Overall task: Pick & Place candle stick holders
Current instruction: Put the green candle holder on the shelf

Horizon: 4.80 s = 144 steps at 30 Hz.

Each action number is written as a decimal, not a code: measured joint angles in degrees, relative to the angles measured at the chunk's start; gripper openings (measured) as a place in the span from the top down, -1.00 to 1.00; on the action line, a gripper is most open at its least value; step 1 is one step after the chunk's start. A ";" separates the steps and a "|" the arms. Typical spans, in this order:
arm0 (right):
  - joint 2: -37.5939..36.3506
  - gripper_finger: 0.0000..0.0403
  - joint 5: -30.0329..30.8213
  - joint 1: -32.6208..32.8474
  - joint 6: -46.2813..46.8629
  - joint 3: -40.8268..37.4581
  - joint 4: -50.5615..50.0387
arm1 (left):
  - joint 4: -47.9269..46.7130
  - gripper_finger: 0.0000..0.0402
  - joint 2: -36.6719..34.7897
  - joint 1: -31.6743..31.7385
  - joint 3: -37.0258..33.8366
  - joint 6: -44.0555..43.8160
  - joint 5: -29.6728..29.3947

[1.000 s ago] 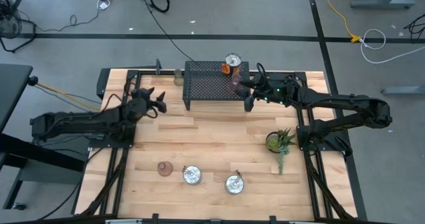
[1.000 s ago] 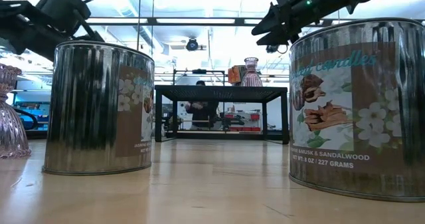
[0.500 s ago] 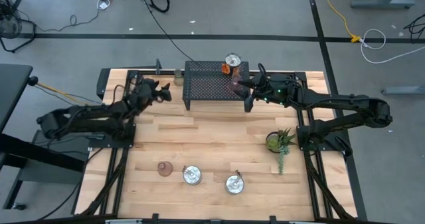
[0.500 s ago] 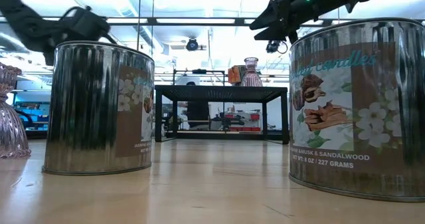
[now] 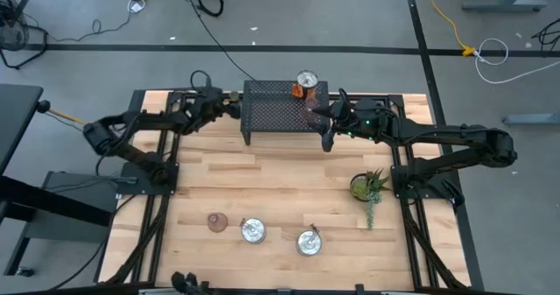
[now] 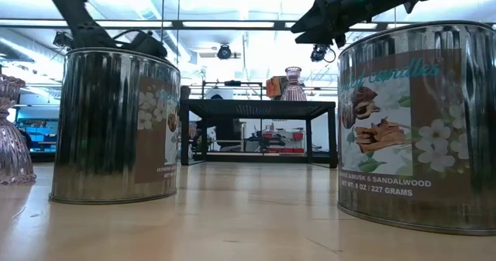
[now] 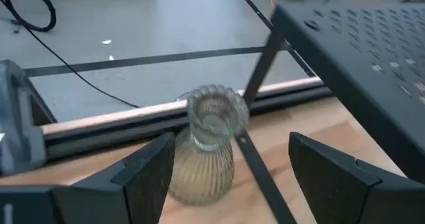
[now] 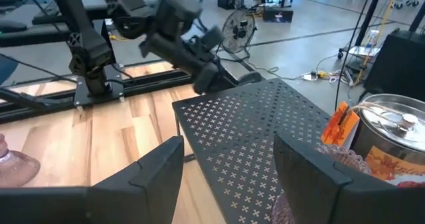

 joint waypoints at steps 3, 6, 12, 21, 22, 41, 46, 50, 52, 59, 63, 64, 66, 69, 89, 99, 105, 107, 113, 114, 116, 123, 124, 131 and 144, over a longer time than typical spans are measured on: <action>0.00 -0.15 0.01 0.00 -0.74 0.00 0.04 | -0.21 -0.48 2.33 1.74 2.32 -0.97 2.11; 0.00 -0.15 0.01 0.00 -1.51 0.00 0.04 | -0.81 -0.48 3.80 3.28 4.36 -1.01 3.80; 0.00 -0.15 0.03 -0.02 -3.18 0.00 0.09 | -5.48 -0.48 4.70 6.25 6.55 0.42 4.31; 0.00 -0.15 0.03 0.00 -4.12 0.00 0.11 | -10.45 -0.48 4.63 8.17 9.75 0.04 5.90; 0.00 -0.15 0.03 0.00 -4.12 0.00 0.11 | -10.96 -0.48 4.63 8.13 9.85 0.04 6.06; 0.00 -0.15 0.02 -0.02 -4.17 0.00 -0.05 | -15.44 -0.48 3.16 8.25 9.83 2.39 7.48; 0.00 -0.15 0.03 -0.01 -4.17 0.00 -0.13 | -19.61 -0.48 0.51 8.25 9.74 2.83 6.85; 0.00 -0.15 0.03 0.00 -4.17 0.00 -0.16 | -21.75 -0.48 0.37 8.25 9.74 3.48 5.95; 0.05 -0.15 0.01 -0.01 -4.17 0.00 -0.31 | -21.90 -0.48 0.37 8.25 9.74 3.48 5.95; 0.76 -0.15 0.03 -0.01 -4.16 0.00 -0.66 | -22.04 -0.45 0.37 8.45 9.74 3.48 6.00; 1.62 -0.15 0.03 -0.01 -4.14 0.00 -0.55 | -22.07 -0.27 0.44 8.47 9.74 3.45 6.00; 1.91 -0.15 0.01 0.00 -4.14 0.00 -0.11 | -22.06 -0.20 0.44 8.47 9.75 3.45 6.02; 2.05 -0.15 0.03 0.00 -4.14 -0.02 -0.78 | -22.08 -0.06 0.44 8.47 9.81 3.48 6.07; 2.49 -0.15 0.03 -0.02 -4.14 0.00 -0.42 | -22.02 0.17 0.44 8.62 9.81 3.50 7.12; 2.67 -0.15 0.01 -0.02 -4.14 0.00 0.08 | -35.97 0.97 0.48 9.02 17.32 6.51 9.25; 2.67 -0.15 0.01 0.00 -4.12 0.00 0.04 | -36.94 0.93 0.48 9.02 17.63 6.47 9.30; 2.67 -0.15 0.01 -0.02 -4.12 0.00 0.04 | -36.92 0.72 0.48 9.02 17.63 6.51 9.03; 2.67 -0.15 0.01 -0.02 -4.12 0.00 0.04 | -36.90 0.62 0.48 9.02 17.63 6.49 9.05; 2.64 -0.15 0.01 -0.02 -4.12 0.00 0.04 | -36.83 0.31 0.48 9.02 17.63 5.00 11.86; 2.64 -0.15 0.01 -0.02 -4.12 0.00 0.04 | -36.83 0.27 0.48 9.01 17.63 4.74 12.90; 2.64 -0.15 0.01 0.00 -4.12 0.00 0.04 | -36.73 0.19 0.48 8.77 17.63 4.88 14.77; 2.64 -0.15 0.01 0.00 -4.12 -0.02 0.02 | -35.52 0.01 0.48 8.04 17.63 6.49 15.57; 2.64 -0.15 0.01 -0.02 -4.12 0.00 0.02 | -35.50 -0.01 0.48 8.06 17.63 6.49 15.53; 2.64 -0.15 0.00 -0.02 -4.12 0.00 0.02 | -36.25 -0.11 0.48 7.71 17.63 6.56 14.91; 2.64 -0.15 -0.05 0.00 -4.12 0.00 0.00 | -35.96 -0.14 0.48 4.54 17.63 9.55 11.46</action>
